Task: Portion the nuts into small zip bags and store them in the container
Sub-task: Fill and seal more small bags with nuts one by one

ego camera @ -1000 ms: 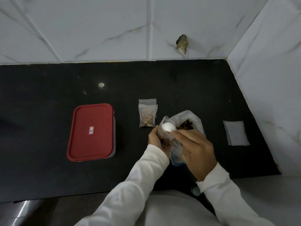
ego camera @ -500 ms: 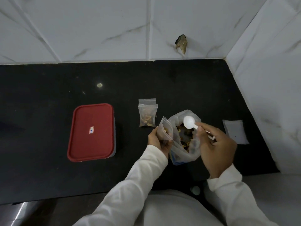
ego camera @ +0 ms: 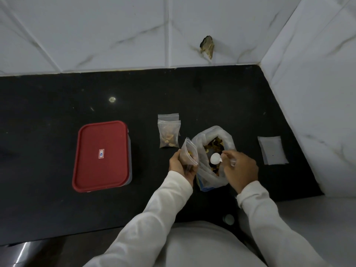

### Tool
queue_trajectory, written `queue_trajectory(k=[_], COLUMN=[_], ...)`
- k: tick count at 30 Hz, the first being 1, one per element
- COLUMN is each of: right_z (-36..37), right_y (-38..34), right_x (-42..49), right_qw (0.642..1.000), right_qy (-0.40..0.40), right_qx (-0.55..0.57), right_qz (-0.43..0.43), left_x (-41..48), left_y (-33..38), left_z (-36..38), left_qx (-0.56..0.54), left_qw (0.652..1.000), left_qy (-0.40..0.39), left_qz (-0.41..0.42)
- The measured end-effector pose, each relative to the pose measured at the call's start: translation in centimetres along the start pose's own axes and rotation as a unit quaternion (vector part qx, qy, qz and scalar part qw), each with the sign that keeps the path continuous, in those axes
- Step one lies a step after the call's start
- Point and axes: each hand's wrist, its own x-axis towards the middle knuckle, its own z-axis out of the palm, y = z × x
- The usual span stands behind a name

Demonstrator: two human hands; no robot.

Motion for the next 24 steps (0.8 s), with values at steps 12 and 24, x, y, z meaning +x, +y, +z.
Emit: queue_trajectory(k=[12,24], right_z=[-1.4,-0.5], right_y=[-4.8,-7.9], right_x=[-2.8,0.0], right_qw=[0.959,0.948], right_qy=[0.084,0.026], right_qx=[0.045,0.088], right_qz=[-0.265,-0.306], left_x=[-0.3,-0.6], left_y=[0.5,1.0], left_z=[0.3,0.1], left_qx=[-0.015,0.061], left_qw=[0.998,0.934], left_qy=[-0.011,0.132], left_qz=[0.062,0.326])
